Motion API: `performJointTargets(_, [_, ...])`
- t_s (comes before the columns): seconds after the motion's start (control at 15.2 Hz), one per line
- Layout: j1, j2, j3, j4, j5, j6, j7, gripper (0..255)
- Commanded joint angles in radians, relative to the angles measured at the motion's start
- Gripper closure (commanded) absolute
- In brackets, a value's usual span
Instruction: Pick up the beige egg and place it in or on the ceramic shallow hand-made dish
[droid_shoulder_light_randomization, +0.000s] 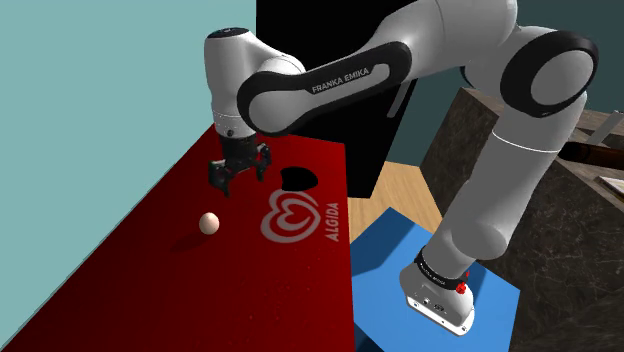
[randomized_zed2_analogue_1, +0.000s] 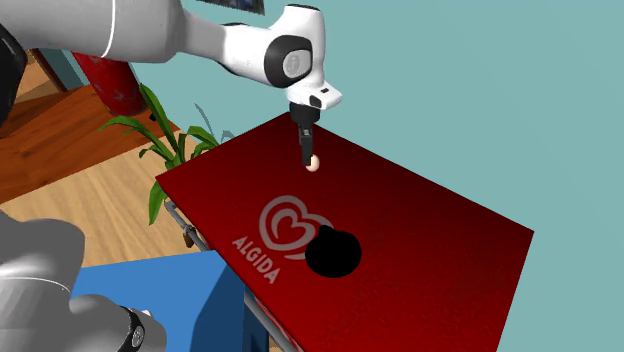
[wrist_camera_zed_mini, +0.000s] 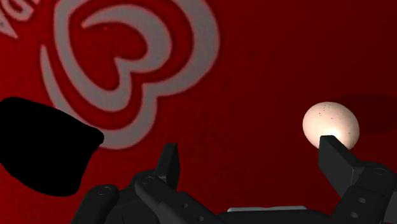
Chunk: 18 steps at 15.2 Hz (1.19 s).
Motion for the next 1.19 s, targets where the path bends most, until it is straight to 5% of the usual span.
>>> performJointTargets(0.0, [0.031,0.092,0.011,0.076,-0.058,-0.013,0.056,0])
performJointTargets(0.46, [0.175,0.392,-0.010,0.366,-0.214,-0.091,0.172,0])
performJointTargets(1.12, [0.171,0.417,-0.023,0.300,-0.233,-0.003,0.186,0])
